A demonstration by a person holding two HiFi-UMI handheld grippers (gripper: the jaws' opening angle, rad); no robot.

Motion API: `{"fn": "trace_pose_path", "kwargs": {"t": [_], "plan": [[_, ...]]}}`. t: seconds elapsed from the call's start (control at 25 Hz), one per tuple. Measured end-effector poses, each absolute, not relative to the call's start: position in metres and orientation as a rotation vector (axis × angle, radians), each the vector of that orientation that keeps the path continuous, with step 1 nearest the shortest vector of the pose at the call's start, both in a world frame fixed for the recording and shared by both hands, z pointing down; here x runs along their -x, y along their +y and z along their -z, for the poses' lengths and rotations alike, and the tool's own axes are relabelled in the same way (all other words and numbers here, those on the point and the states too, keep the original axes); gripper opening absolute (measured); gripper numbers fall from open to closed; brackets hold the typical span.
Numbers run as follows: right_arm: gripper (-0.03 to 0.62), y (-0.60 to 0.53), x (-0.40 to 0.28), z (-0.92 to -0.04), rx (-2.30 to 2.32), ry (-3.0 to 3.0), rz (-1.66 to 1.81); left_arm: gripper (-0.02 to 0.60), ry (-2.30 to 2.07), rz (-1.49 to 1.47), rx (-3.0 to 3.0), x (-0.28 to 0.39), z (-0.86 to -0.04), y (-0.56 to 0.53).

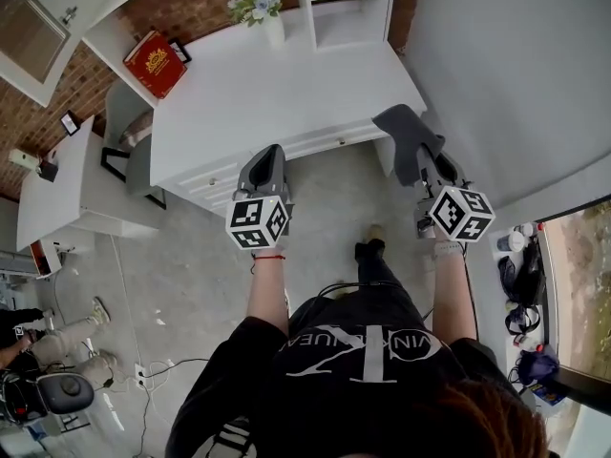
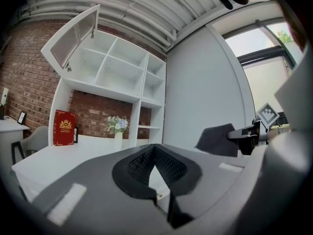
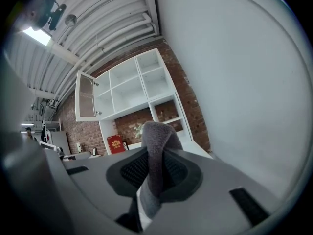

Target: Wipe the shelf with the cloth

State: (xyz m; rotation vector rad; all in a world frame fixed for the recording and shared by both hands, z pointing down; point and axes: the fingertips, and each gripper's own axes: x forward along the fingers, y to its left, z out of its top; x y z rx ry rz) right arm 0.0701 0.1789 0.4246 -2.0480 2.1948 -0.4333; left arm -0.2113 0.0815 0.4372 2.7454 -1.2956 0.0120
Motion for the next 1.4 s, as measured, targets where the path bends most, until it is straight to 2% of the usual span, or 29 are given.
{"fn": "trace_pose_path", "kwargs": {"t": [0.28,0.68,1.4], "plan": [[0.060,0.114,-0.096,-0.427,1.997,2.214,0.434,0.011,-1.378,-0.003,-2.715,0.201,-0.436,0.026],[0.060,0.008,-0.140,-0.432,1.919,2.295,0.490,0.011,-1.408,-0.031,-2.675,0.144,-0.436,-0.062],[0.060,-0.104,-0.205,-0.445,1.780,2.405,0.555,0.011,-1.468,-0.040,-2.648,0.059,-0.434,-0.150]]}}
